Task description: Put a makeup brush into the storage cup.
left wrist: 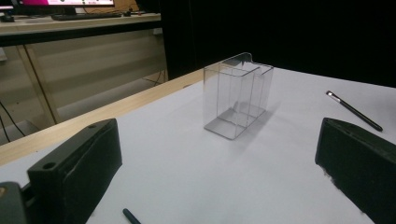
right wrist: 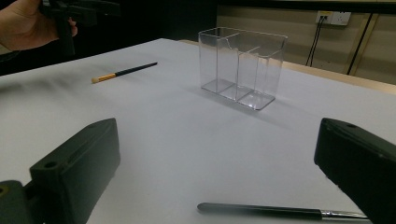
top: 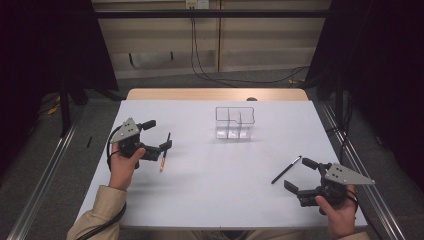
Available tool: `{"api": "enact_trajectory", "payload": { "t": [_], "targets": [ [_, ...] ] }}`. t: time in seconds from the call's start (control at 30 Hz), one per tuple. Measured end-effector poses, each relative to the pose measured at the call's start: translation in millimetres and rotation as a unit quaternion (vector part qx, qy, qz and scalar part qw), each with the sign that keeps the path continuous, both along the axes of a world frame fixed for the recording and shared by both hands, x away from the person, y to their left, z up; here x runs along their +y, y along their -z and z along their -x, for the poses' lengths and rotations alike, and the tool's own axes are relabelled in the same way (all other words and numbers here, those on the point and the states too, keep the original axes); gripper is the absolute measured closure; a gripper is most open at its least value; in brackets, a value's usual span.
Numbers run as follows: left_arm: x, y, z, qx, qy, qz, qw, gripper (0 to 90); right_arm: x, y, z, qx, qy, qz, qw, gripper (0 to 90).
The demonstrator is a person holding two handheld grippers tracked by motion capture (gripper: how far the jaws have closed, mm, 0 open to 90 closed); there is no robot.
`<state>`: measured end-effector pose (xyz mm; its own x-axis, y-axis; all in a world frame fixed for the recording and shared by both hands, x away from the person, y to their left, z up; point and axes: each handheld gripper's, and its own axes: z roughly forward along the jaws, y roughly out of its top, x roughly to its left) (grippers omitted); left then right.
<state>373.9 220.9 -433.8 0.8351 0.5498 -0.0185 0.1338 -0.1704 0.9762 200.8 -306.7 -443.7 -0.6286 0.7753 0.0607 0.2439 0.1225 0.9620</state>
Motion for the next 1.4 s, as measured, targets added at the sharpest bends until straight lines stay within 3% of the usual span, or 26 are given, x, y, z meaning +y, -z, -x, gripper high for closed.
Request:
{"api": "enact_trajectory", "payload": {
  "t": [0.13,0.43,0.5,0.6,0.7,0.73,0.77,0.8,0.83,0.87,0.9,1.07,1.1,1.17,1.2,1.23,1.27,1.33,1.37,1.4],
  "targets": [
    [-3.3,2.6,-2.8,0.005,-0.001,-0.009,0.9999,0.3,0.3,-0.1,-0.3,0.000,0.000,0.000,1.0000,0.0],
    [-2.1,4.6,-7.5,0.035,-0.007,-0.031,0.9989,0.0,0.2,0.3,-0.7,0.001,-0.004,-0.002,1.0000,0.0],
    [-0.2,4.9,-10.1,0.056,-0.011,-0.039,0.9976,0.0,0.4,0.5,-0.8,0.001,-0.004,-0.002,1.0000,0.0],
    [0.3,5.1,-11.7,0.069,-0.014,-0.045,0.9965,0.0,0.5,0.6,-0.9,0.001,-0.004,-0.002,1.0000,0.0],
    [0.2,5.6,-13.9,0.094,-0.020,-0.060,0.9935,0.0,0.6,0.6,-1.0,0.001,-0.004,-0.002,1.0000,0.0],
    [0.0,5.6,-14.3,0.103,-0.023,-0.067,0.9921,0.0,0.6,0.7,-0.9,0.002,-0.005,-0.002,1.0000,0.0],
    [-1.3,5.6,-15.0,0.118,-0.033,-0.080,0.9892,0.0,0.5,0.6,-1.0,0.001,-0.005,-0.002,1.0000,0.0],
    [-1.3,5.6,-15.0,0.118,-0.033,-0.080,0.9892,0.0,0.5,0.6,-1.0,0.001,-0.005,-0.002,1.0000,0.0],
    [-2.1,5.6,-16.2,0.137,-0.035,-0.091,0.9857,0.0,0.3,0.6,-0.9,0.002,-0.005,-0.002,1.0000,0.0],
    [-2.5,5.5,-16.7,0.144,-0.039,-0.098,0.9840,0.0,0.2,0.7,-1.0,0.002,-0.005,-0.002,1.0000,0.0],
    [-2.5,5.5,-16.7,0.144,-0.039,-0.098,0.9840,0.0,0.2,0.7,-1.0,0.002,-0.005,-0.002,1.0000,0.0],
    [-6.0,3.9,-18.8,0.184,-0.053,-0.138,0.9718,0.0,0.6,0.9,-1.3,0.003,-0.006,-0.002,1.0000,0.0],
    [-6.4,3.3,-19.5,0.186,-0.052,-0.145,0.9704,0.0,0.5,0.9,-1.3,0.003,-0.006,-0.001,1.0000,0.0],
    [-7.4,2.0,-20.2,0.202,-0.054,-0.160,0.9646,0.0,0.4,0.9,-1.5,0.004,-0.007,-0.001,1.0000,0.0],
    [-8.6,1.4,-21.4,0.216,-0.061,-0.178,0.9581,0.0,0.4,1.1,-1.6,0.003,-0.007,-0.002,1.0000,0.0],
    [-9.7,1.7,-21.3,0.226,-0.065,-0.177,0.9558,0.0,0.4,1.0,-1.6,0.003,-0.007,-0.002,1.0000,0.0],
    [-9.7,1.7,-21.3,0.226,-0.065,-0.177,0.9558,0.0,0.4,1.0,-1.6,0.003,-0.007,-0.002,1.0000,0.0],
    [-10.3,1.5,-22.5,0.244,-0.071,-0.187,0.9489,0.0,0.3,1.0,-1.7,0.003,-0.007,-0.002,1.0000,0.0],
    [-11.1,1.5,-23.4,0.257,-0.074,-0.200,0.9428,0.0,0.4,0.9,-1.7,0.003,-0.007,-0.002,1.0000,0.0],
    [-11.1,1.5,-23.4,0.257,-0.074,-0.200,0.9428,0.0,0.4,0.9,-1.7,0.003,-0.007,-0.002,1.0000,0.0]
  ]
}}
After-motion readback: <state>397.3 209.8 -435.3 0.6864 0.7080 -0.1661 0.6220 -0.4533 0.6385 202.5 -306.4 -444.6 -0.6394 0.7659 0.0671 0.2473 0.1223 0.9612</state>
